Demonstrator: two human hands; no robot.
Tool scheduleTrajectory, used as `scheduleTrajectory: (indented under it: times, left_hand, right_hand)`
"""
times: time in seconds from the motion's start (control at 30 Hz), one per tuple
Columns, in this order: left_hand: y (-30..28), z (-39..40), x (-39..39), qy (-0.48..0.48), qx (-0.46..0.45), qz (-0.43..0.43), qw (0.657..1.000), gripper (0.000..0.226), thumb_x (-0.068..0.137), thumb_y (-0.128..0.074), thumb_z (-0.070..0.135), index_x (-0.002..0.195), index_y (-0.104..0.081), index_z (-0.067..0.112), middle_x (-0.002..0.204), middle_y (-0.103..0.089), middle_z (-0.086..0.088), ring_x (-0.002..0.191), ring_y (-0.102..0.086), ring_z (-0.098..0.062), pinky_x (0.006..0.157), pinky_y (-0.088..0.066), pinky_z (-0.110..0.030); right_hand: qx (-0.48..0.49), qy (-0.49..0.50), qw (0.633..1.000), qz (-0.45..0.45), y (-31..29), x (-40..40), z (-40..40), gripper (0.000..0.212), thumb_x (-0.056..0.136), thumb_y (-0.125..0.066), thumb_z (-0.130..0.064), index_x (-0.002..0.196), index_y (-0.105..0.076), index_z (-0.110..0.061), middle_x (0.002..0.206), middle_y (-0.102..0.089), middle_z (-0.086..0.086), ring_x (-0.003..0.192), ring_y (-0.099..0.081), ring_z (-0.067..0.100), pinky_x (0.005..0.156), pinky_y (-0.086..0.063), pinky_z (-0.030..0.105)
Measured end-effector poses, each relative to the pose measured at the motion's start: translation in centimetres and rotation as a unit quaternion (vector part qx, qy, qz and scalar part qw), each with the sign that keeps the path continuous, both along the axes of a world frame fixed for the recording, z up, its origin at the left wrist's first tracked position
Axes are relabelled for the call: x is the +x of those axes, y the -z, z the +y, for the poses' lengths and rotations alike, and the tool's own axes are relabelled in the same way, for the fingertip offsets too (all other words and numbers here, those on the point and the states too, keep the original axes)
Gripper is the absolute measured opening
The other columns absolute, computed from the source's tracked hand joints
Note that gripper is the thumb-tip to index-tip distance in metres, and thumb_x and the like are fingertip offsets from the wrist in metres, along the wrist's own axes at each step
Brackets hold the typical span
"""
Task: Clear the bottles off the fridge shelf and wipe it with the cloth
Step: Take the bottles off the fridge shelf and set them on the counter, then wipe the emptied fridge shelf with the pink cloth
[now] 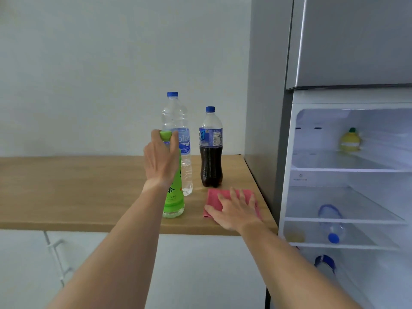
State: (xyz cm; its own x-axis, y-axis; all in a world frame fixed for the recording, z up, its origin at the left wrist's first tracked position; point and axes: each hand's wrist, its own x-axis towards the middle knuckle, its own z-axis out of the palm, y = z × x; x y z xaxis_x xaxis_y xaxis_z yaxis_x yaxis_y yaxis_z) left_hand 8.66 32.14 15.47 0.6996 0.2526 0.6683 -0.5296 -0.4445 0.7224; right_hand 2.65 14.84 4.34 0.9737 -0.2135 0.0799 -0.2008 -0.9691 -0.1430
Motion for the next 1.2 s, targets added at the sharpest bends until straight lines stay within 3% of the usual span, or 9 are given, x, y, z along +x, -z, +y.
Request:
scheduleTrajectory:
  times: [0.13,0.27,0.4,0.53,0.7,0.87,1.0,1.13,1.2]
  left_hand:
    - [1.5,0.0,0.9,-0.010,0.015,-0.038,0.999,0.035,0.097,-0.046,0.046,0.097,-0.053,0.012,0.087,-0.064,-0.008,0.081,-0.055,-0.026,0.069,-0.035,-0.032]
    - [2.7,-0.1,0.7,0.034,0.027,-0.028,0.999,0.045,0.098,-0.042,0.049,0.122,-0.053,0.013,0.111,-0.063,-0.011,0.097,-0.054,-0.021,0.079,-0.038,-0.031]
    - [3.3,0.3,-0.9,0.001,0.084,-0.014,0.996,0.063,0.101,-0.037,0.046,0.151,-0.028,0.009,0.151,-0.040,-0.015,0.138,-0.039,-0.029,0.109,-0.035,-0.042]
    - [5.1,1.2,-3.2,-0.076,0.104,-0.017,0.992,0.049,0.102,-0.039,0.034,0.145,-0.038,0.010,0.142,-0.045,-0.015,0.132,-0.041,-0.033,0.103,-0.037,-0.047]
    - [8.4,1.3,-6.4,-0.083,0.122,0.022,0.989,0.033,0.100,-0.040,0.022,0.127,-0.053,0.009,0.124,-0.057,-0.017,0.116,-0.049,-0.036,0.096,-0.038,-0.045]
    - [10.6,-1.1,-10.1,-0.024,0.181,0.019,0.983,0.027,0.101,-0.039,0.019,0.113,-0.061,0.010,0.113,-0.064,-0.014,0.106,-0.055,-0.034,0.092,-0.043,-0.044]
    - [11.3,-5.1,-12.9,0.067,0.221,-0.005,0.973,0.030,0.102,-0.039,0.018,0.119,-0.060,0.006,0.116,-0.066,-0.017,0.110,-0.058,-0.036,0.095,-0.044,-0.044]
    - [12.0,-9.8,-15.2,0.136,0.258,-0.033,0.956,0.034,0.102,-0.038,0.015,0.129,-0.057,0.004,0.125,-0.065,-0.015,0.120,-0.058,-0.030,0.102,-0.043,-0.037]
    - [12.0,-12.1,-15.6,0.167,0.265,-0.040,0.949,0.034,0.103,-0.036,0.015,0.127,-0.058,0.004,0.124,-0.065,-0.013,0.120,-0.057,-0.027,0.103,-0.043,-0.033]
  right_hand:
    - [0.022,0.027,0.997,0.066,-0.6,0.9,-0.5,0.095,0.072,-0.023,-0.091,0.155,-0.006,-0.048,0.168,0.006,0.002,0.151,0.011,0.038,0.108,0.008,0.073]
    - [0.014,0.016,0.996,0.084,-0.4,1.5,-1.0,0.097,0.069,-0.019,-0.093,0.155,0.000,-0.050,0.167,0.009,-0.002,0.151,0.014,0.035,0.108,0.010,0.072]
    - [0.014,-0.012,0.997,0.075,-0.1,1.5,-1.4,0.077,0.089,-0.011,-0.073,0.158,-0.001,-0.039,0.167,0.006,0.002,0.152,0.010,0.034,0.117,0.008,0.060]
    - [0.024,-0.037,0.998,0.040,0.1,0.3,-1.2,0.062,0.103,-0.011,-0.045,0.160,-0.004,-0.023,0.168,0.000,0.000,0.153,-0.002,0.031,0.121,-0.001,0.054]
    - [0.039,-0.054,0.997,-0.031,0.3,-4.3,-1.0,0.055,0.106,-0.018,-0.037,0.155,-0.031,-0.016,0.164,-0.023,0.006,0.150,-0.021,0.029,0.120,-0.019,0.050]
    - [0.112,-0.045,0.992,-0.046,-0.6,-8.7,-1.7,0.051,0.106,-0.025,-0.041,0.132,-0.060,-0.014,0.123,-0.062,0.015,0.108,-0.061,0.031,0.097,-0.048,0.049]
    - [0.096,-0.048,0.991,-0.086,-0.5,-12.8,-4.2,0.046,0.107,-0.024,-0.035,0.137,-0.058,-0.027,0.111,-0.063,0.010,0.099,-0.061,0.028,0.091,-0.052,0.045]
    - [0.068,-0.017,0.992,-0.102,0.5,-16.0,-8.3,0.043,0.107,-0.028,-0.033,0.108,-0.063,-0.009,0.090,-0.058,0.010,0.080,-0.062,0.028,0.064,-0.049,0.036]
    - [0.065,0.008,0.991,-0.113,0.9,-17.0,-10.7,0.037,0.107,-0.033,-0.030,0.111,-0.063,-0.008,0.093,-0.060,0.010,0.083,-0.063,0.027,0.062,-0.047,0.029]
